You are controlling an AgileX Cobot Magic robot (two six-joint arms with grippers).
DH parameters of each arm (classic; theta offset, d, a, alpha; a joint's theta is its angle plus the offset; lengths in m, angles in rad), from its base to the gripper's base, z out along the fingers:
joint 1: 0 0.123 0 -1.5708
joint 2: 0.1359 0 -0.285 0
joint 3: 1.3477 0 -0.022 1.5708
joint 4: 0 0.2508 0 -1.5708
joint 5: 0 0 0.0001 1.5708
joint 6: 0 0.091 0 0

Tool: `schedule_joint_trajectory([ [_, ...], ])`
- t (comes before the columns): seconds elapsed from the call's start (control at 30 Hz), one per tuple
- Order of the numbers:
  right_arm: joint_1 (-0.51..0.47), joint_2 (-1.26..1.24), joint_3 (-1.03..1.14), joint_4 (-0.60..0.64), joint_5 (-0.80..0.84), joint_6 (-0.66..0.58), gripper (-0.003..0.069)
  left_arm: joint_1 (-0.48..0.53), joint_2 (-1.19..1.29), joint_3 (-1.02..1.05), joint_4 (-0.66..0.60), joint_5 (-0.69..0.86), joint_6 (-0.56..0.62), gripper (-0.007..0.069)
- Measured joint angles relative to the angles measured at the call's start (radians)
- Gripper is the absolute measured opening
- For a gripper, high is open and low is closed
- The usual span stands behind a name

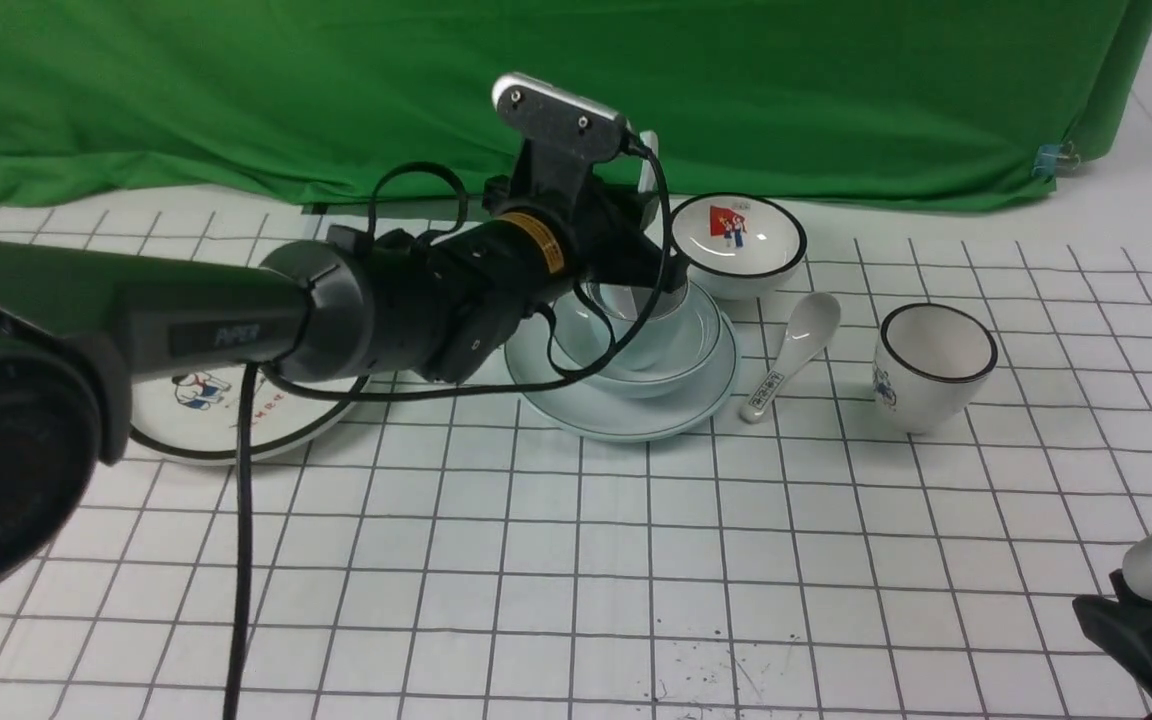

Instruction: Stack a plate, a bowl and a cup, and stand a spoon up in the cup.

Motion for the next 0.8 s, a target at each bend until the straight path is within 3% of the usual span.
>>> schedule_joint_trajectory([
  [0.07, 0.000, 0.000, 0.000, 0.000, 0.000, 0.000, 0.0222, 0.000, -0.001, 0.000, 0.000, -0.003, -0.001, 0.0104],
  [0.1, 0.000, -0.001, -0.007, 0.000, 0.021, 0.000, 0.0207, 0.000, -0.005, 0.000, 0.000, -0.006, -0.002, 0.0169],
  [0.17, 0.000, -0.004, -0.032, 0.003, 0.078, 0.000, 0.0156, 0.000, -0.013, 0.000, 0.000, 0.002, -0.003, 0.0227],
  [0.2, 0.000, -0.012, -0.068, 0.013, 0.150, 0.000, 0.0088, 0.000, -0.028, 0.000, 0.002, 0.026, -0.003, 0.0278],
  [0.3, 0.000, -0.051, -0.157, 0.052, 0.305, -0.013, 0.0022, 0.000, -0.094, 0.000, 0.012, 0.127, 0.010, 0.0326],
  [0.47, 0.000, -0.168, -0.251, 0.160, 0.461, -0.099, 0.0013, 0.000, -0.304, 0.000, 0.026, 0.377, 0.024, 0.0242],
  [0.57, 0.000, -0.321, -0.240, 0.236, 0.460, -0.140, 0.0013, 0.000, -0.517, 0.005, 0.029, 0.611, 0.025, 0.0053],
  [0.6, 0.000, -0.321, -0.237, 0.239, 0.456, -0.141, 0.0013, 0.000, -0.529, 0.005, 0.029, 0.611, 0.025, 0.0053],
  [0.63, 0.000, -0.402, -0.200, 0.259, 0.399, -0.144, 0.0013, 0.000, -0.638, 0.033, 0.024, 0.669, 0.025, -0.0009],
  [0.7, 0.000, -0.440, -0.166, 0.266, 0.349, -0.144, 0.0013, 0.000, -0.700, 0.059, 0.017, 0.683, 0.025, -0.0023],
  [0.8, 0.000, -0.525, -0.071, 0.276, 0.122, -0.142, 0.0013, 0.000, -0.906, 0.181, 0.006, 0.703, 0.025, -0.0036],
])
